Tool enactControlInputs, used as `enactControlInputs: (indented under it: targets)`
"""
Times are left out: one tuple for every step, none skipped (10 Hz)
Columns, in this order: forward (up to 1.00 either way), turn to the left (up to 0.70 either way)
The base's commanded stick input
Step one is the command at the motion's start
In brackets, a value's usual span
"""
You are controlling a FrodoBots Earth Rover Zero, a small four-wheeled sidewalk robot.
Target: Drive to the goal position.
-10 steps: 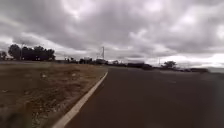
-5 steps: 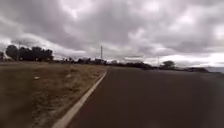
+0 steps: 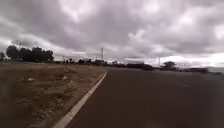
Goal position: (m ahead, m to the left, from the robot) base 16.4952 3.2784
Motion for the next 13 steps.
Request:
enactControlInputs:
  targets:
    - [0.85, 0.0]
    - [0.85, -0.21]
    - [0.85, -0.08]
    - [0.85, -0.08]
    - [0.85, -0.18]
    - [0.85, -0.03]
    - [0.85, -0.11]
    - [0.85, -0.19]
    - [0.85, -0.12]
    - [0.85, -0.13]
    - [0.85, -0.13]
    - [0.85, -0.06]
    - [0.85, -0.26]
